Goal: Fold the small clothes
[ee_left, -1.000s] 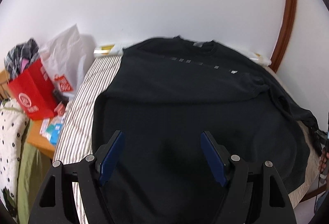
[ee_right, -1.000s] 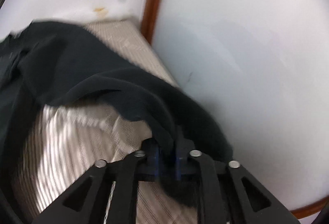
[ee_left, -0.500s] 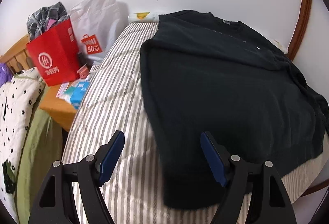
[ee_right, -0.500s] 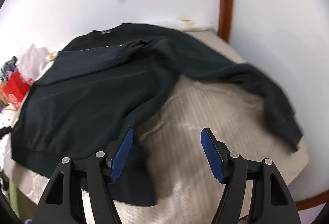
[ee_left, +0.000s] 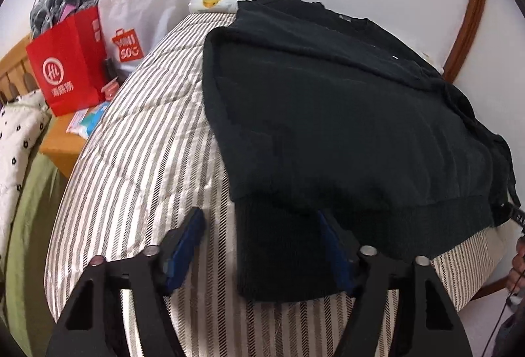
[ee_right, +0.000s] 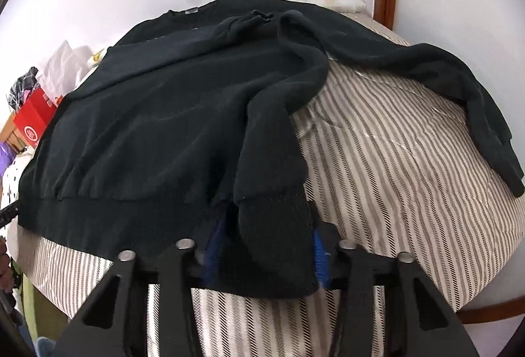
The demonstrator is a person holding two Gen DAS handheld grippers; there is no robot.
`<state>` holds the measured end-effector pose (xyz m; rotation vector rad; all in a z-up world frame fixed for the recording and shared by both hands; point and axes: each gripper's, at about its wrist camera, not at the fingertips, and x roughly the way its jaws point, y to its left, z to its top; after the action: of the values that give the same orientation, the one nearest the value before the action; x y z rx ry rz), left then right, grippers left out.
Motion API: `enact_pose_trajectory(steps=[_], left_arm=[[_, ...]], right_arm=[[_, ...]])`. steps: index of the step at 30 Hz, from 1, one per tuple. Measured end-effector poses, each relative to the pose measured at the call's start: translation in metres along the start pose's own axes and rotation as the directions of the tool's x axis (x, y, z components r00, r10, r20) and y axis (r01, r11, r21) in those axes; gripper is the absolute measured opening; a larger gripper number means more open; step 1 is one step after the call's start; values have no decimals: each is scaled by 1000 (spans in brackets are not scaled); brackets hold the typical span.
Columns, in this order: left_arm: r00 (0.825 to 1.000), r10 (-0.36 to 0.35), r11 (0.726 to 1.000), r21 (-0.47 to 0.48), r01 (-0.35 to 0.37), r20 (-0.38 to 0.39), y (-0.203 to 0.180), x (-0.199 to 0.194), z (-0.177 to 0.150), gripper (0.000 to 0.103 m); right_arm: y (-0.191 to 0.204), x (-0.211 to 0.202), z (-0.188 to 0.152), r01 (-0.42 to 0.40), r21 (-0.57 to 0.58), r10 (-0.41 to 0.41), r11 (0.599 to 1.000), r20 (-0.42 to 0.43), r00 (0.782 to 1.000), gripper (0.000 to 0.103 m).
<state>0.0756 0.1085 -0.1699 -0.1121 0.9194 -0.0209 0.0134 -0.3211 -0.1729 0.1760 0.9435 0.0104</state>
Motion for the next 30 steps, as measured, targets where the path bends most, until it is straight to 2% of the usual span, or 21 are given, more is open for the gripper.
enact_pose_trajectory(steps=[1,2,3,4,6,9,13,16,22,23,25,26,29,30], left_arm=[[1000,-3,1000,1,3,2,1,0,0,59],[1000,-10,1000,4,10,1,0,0,2,52],[1000,-24,1000,7,24,-5,-1,1,4,40],[999,-37,999,4,37,-11,-2,1,6,36],[997,-75,997,-21,75,-36,-1,2,10,18],[991,-116,993,-26,114,-61,2,0,11,14],[986,-153,988,5,153,-72,8,-15,-1,13],[977,-187,982,-7,187,-99,13,-18,-14,13],[979,-182,983,10,183,-93,14,-21,-17,15],[979,-178,984,8,179,-96,14,-20,-16,19],[982,-161,987,5,162,-95,14,-20,-13,25],[983,-157,987,-1,158,-96,15,-20,-12,28],[989,-121,993,-16,120,-90,16,-23,-8,32],[992,-99,995,-16,98,-81,16,-25,-5,36]], right_arm=[[1,-2,0,23,6,-23,1000,-9,1000,21],[3,-3,-1,38,3,-38,999,-8,999,15],[5,-5,-2,45,-4,-45,999,-7,999,10],[5,-8,-2,49,-4,-49,999,-4,999,10],[2,-15,-6,34,29,-34,999,-6,999,9],[-4,-28,-11,1,87,-1,996,0,1000,8],[-9,-43,-23,-39,129,40,991,-5,999,8],[-7,-40,-34,-14,129,18,991,-29,999,8],[-1,-37,-31,33,119,-28,992,-42,999,8],[1,-37,-30,43,99,-39,994,-45,998,9],[4,-38,-27,64,64,-61,996,-50,997,12],[2,-41,-27,69,53,-67,996,-48,997,20],[-6,-53,-23,90,13,-90,996,-8,996,27],[-10,-58,-19,98,2,-98,995,10,995,33]])
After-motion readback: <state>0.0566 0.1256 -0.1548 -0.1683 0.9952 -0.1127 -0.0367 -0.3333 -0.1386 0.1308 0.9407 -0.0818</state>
